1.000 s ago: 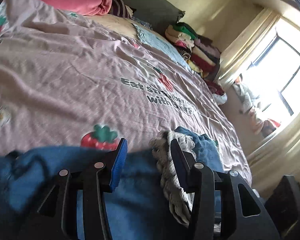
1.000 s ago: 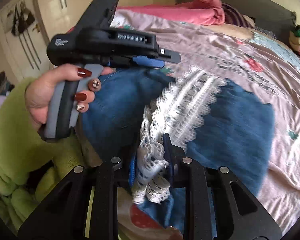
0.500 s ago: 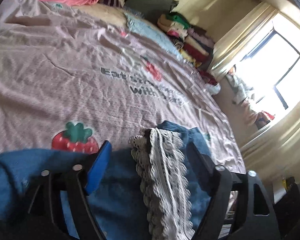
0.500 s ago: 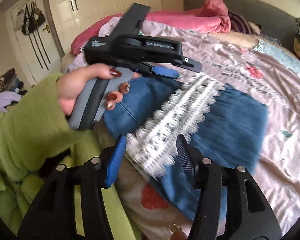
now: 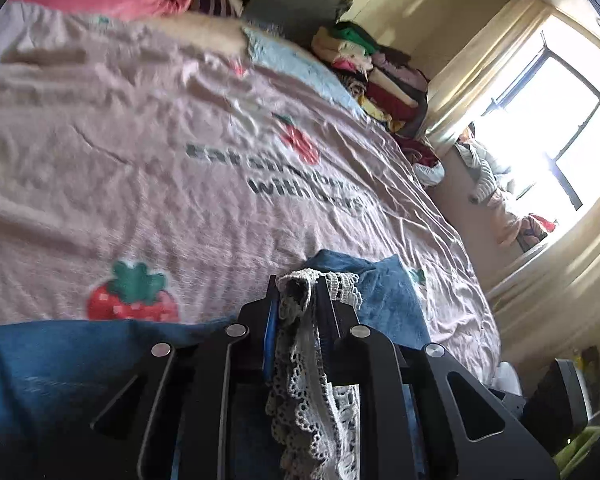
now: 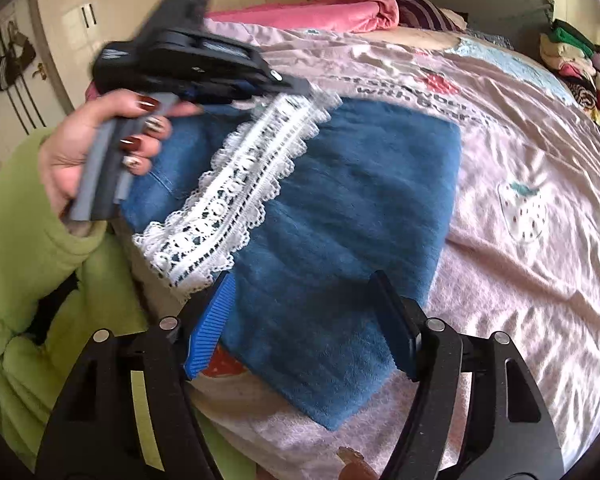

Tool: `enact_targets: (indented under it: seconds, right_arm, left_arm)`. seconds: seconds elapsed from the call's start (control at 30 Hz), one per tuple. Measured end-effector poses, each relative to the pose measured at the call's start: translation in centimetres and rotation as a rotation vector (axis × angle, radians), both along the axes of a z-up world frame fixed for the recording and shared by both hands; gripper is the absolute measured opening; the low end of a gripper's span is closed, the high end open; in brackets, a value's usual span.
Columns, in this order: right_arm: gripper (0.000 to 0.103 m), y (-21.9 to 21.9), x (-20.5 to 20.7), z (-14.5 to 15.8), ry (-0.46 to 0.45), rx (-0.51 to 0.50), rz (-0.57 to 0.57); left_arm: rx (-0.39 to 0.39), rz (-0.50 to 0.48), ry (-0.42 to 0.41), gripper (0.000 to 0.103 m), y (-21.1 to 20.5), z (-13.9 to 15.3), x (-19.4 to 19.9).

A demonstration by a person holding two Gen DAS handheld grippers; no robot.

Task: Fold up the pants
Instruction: 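Lift the lace hem and fold it over toward the waistband, then release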

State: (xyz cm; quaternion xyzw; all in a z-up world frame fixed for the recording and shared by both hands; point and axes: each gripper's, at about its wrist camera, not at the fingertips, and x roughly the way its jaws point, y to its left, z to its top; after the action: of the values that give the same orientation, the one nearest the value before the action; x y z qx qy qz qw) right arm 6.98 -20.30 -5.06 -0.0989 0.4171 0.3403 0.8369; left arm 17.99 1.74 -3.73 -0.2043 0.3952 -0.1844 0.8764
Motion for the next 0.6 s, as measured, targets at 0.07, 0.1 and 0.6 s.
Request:
enact_targets:
  seconds: [0.07, 0.1, 0.6]
  right_arm:
    - [0.067, 0.3, -0.1, -0.5, 0.001, -0.018, 0.007]
    - [0.068, 0.4, -0.1, -0.6, 0.001, -0.028, 0.007]
    - [0.076, 0.0, 0.1, 1.2, -0.021, 0.038, -0.016]
  left_arm:
    - [0.03, 0.001, 0.004, 0.017, 0.1, -0.2, 0.1]
    - [0.055, 0.005, 0.013, 0.019, -0.1, -0.6, 0.5]
    - [0.163, 0.075, -0.056, 0.099, 0.8, 1.8, -4.0]
